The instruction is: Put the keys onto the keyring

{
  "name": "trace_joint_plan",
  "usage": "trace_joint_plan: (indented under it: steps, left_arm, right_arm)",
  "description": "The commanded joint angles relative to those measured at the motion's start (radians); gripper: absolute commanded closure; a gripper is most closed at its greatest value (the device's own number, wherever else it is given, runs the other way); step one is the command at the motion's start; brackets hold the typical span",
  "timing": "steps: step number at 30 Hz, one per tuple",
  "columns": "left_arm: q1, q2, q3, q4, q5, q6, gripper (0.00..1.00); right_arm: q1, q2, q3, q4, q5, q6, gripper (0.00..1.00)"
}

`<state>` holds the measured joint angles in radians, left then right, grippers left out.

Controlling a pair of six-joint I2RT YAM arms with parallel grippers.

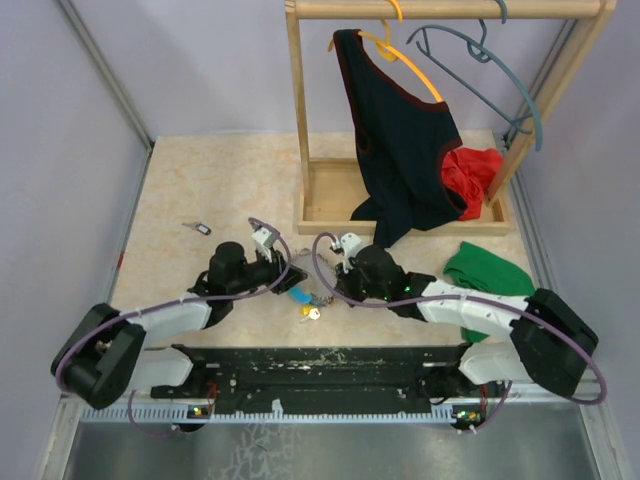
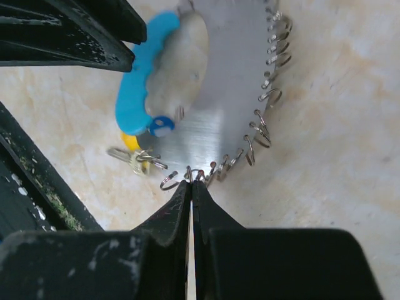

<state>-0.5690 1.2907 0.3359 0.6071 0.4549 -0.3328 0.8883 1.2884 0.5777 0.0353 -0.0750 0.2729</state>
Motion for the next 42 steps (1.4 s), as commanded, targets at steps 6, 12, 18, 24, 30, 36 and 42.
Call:
trace_joint_plan:
  steps: [6,12,18,24,30,36,42]
  left_arm:
    - [0.009,-0.269,-0.034,0.050,-0.052,0.135,0.66]
    - [0.008,-0.346,-0.064,0.141,0.034,0.209,0.65]
    - [0.009,-0.319,-0.100,0.333,0.175,0.228,0.66]
    - [0.008,-0.236,-0.111,0.482,0.308,0.234,0.67]
    - [0.007,-0.152,-0.142,0.599,0.345,0.302,0.70]
    - [0.008,-0.134,-0.141,0.594,0.381,0.330,0.73]
    - [0.008,-0.138,-0.138,0.575,0.377,0.347,0.77]
  right_arm:
    - [0.003,-0.169,0.099,0.086,-0.016,-0.370,1.00]
    - [-0.013,-0.225,0.090,0.185,-0.111,-0.504,1.00]
    - [-0.062,-0.235,0.042,0.353,-0.314,-0.564,1.00]
    - [-0.074,-0.184,0.051,0.407,-0.445,-0.608,1.00]
    - [-0.077,-0.141,0.032,0.433,-0.498,-0.613,1.00]
    - [-0.078,-0.143,0.018,0.439,-0.503,-0.623,1.00]
    - [-0.078,-0.133,0.017,0.432,-0.525,-0.624,1.00]
